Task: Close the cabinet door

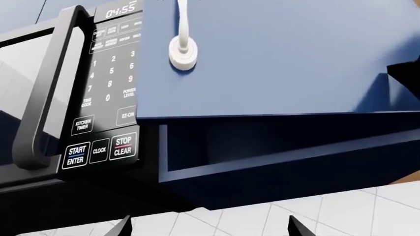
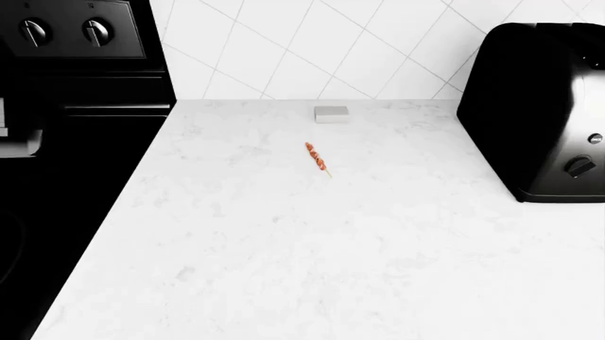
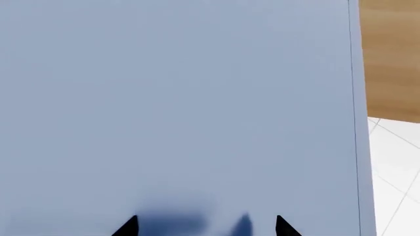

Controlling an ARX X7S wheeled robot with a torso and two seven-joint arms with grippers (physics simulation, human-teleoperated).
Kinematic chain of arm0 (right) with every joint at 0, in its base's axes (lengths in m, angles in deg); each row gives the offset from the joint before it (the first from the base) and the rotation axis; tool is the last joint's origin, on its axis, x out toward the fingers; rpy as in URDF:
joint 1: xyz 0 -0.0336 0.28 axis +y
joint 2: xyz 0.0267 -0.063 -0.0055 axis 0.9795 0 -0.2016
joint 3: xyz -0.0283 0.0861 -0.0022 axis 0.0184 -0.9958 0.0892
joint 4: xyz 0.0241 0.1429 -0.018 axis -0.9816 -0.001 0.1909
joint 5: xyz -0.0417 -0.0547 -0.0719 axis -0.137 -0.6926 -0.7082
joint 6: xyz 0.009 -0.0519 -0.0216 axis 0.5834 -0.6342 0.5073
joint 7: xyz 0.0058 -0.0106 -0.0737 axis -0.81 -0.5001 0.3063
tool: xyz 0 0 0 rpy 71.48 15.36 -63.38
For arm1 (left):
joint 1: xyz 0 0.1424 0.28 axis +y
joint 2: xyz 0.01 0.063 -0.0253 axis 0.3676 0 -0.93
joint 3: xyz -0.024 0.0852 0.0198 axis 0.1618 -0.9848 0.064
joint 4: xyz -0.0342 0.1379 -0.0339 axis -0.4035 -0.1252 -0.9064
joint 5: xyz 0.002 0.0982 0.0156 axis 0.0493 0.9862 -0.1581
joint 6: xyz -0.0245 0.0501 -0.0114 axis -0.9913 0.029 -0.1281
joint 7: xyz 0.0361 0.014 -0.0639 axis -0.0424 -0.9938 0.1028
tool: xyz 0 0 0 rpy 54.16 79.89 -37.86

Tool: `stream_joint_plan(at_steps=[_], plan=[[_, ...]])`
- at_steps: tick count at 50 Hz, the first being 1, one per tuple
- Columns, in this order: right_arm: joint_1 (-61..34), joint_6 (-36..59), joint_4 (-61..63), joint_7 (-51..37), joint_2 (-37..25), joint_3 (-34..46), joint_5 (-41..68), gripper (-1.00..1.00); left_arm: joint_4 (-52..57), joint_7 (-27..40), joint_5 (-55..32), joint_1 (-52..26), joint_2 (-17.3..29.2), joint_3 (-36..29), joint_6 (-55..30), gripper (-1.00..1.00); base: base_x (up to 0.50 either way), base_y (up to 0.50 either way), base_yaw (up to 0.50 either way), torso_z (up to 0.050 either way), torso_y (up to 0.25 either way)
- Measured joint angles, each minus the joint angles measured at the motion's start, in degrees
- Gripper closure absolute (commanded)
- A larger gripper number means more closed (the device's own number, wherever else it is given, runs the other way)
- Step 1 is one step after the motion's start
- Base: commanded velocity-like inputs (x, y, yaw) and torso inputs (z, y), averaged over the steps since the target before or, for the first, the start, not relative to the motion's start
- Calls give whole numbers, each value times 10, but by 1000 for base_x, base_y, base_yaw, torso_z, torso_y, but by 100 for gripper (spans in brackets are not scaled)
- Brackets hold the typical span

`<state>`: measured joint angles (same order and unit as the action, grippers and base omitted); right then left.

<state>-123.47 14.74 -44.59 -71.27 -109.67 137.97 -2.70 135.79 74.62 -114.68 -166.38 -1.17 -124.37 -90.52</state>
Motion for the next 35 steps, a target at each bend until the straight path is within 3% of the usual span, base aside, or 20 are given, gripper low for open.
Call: stream_joint_plan(at_steps=[35], plan=[[45, -182, -75, 16, 28, 60, -84, -100, -7, -1, 15, 15, -2, -11, 11, -100, 4, 1, 1, 0, 0]])
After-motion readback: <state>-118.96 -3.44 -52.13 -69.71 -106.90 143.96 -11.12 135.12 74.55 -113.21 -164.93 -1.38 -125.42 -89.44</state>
